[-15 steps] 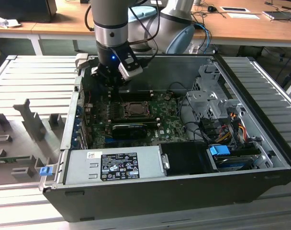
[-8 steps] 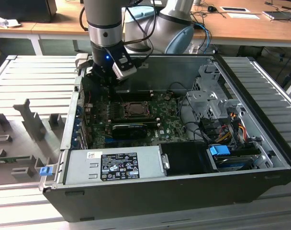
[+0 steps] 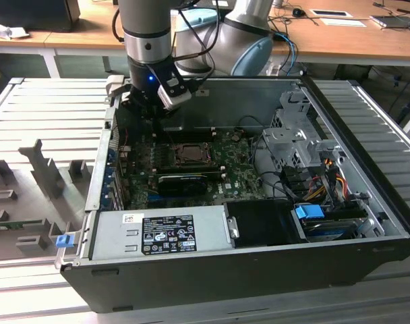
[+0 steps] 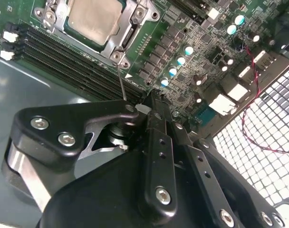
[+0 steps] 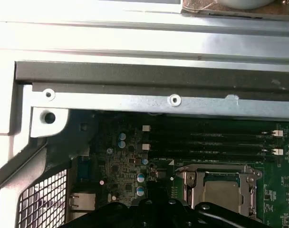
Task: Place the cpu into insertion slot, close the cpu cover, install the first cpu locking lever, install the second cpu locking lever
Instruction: 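Install the first cpu locking lever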
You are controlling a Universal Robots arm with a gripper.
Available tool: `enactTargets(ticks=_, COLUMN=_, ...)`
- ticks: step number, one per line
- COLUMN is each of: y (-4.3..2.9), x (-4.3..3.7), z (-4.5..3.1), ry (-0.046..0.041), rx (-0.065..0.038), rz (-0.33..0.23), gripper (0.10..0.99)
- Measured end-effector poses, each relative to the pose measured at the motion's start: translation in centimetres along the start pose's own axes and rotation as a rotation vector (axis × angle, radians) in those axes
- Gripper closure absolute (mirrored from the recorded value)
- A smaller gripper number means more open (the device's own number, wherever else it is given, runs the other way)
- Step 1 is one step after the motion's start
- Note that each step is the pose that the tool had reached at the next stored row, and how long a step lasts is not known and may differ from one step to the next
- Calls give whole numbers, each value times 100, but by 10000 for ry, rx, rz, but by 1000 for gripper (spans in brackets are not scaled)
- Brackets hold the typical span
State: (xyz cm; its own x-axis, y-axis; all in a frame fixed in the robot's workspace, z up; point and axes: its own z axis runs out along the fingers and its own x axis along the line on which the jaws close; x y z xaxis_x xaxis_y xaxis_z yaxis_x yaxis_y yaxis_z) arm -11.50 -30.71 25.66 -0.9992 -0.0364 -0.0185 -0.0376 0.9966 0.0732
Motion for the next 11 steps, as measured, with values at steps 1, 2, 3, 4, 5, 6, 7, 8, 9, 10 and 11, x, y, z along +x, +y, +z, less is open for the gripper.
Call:
enactTargets(ticks=1, y=3, x=0, z=2, ry=0, rx=-1, rz=0, gripper=980)
enactTargets(ticks=2, y=5, x=0, z=3, ry=0, rx=-1, rz=1, gripper=980)
enactTargets(ticks=3, y=7, x=0, z=3, ry=1, rx=0, rz=0, gripper=980)
enactTargets(ticks=4, y=11, x=0, z=4, ry=1, rx=0, rz=0, gripper=980)
enactTargets(ticks=5, y=19, x=0, z=7, ry=0, rx=-1, rz=0, gripper=980)
enactTargets(ticks=6, y=26, x=-1, z=9, ry=1, rx=0, rz=0, gripper=980)
enactTargets(ticks=7, y=33, x=-1, z=10, ry=0, rx=-1, rz=-1, gripper=980)
enactTargets(ticks=8, y=42, x=-2, z=11, ry=0, rx=0, rz=0, gripper=980)
enactTargets(ticks=9, y=50, x=-2, z=13, ry=0, rx=-1, rz=-1, gripper=980)
enactTargets(ticks=10, y=59, x=-2, z=14, ry=0, rx=0, rz=0, gripper=980)
enactTargets(ticks=11, y=65, x=-3, z=15, ry=1, rx=0, rz=-1, gripper=980)
